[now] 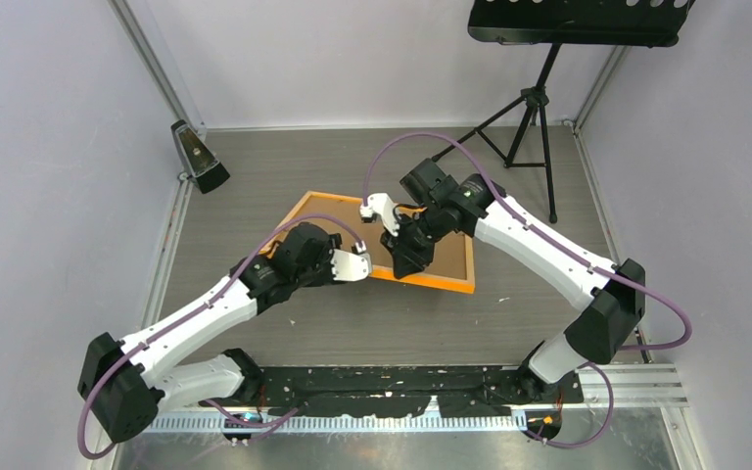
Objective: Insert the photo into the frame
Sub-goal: Turn over the photo frame at the center of the board.
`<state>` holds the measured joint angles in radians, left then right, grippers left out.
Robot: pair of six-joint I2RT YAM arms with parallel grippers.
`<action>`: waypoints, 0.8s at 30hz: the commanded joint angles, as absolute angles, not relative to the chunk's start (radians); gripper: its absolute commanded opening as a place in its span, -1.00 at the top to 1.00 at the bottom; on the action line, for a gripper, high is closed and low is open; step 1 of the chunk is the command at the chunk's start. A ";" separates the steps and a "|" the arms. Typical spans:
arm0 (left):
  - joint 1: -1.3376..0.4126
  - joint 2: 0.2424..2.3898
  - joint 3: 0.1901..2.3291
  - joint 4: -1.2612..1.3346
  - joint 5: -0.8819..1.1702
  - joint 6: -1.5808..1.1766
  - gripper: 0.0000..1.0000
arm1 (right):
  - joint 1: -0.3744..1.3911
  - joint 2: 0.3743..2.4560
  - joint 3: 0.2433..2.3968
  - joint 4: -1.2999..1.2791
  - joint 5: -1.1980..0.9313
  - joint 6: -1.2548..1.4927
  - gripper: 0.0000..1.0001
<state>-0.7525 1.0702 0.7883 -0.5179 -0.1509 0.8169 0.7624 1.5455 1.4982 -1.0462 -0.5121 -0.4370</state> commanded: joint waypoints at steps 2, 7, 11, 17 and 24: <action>-0.756 1.079 0.835 -0.427 -0.188 0.836 0.30 | 0.745 1.521 1.580 -1.019 -0.511 -0.414 0.89; -0.758 1.118 0.920 -0.510 -0.180 0.812 1.00 | 0.742 1.521 1.617 -1.029 -0.449 -0.405 0.70; -0.759 1.156 1.008 -0.628 -0.174 0.801 1.00 | 0.736 1.519 1.687 -1.054 -0.372 -0.397 0.04; -0.759 1.187 1.109 -0.740 -0.161 0.782 1.00 | 0.736 1.474 1.763 -1.092 -0.275 -0.451 -0.47; -0.759 1.194 1.202 -0.852 -0.127 0.795 1.00 | 0.741 1.347 1.644 -1.050 -0.205 -0.565 -0.65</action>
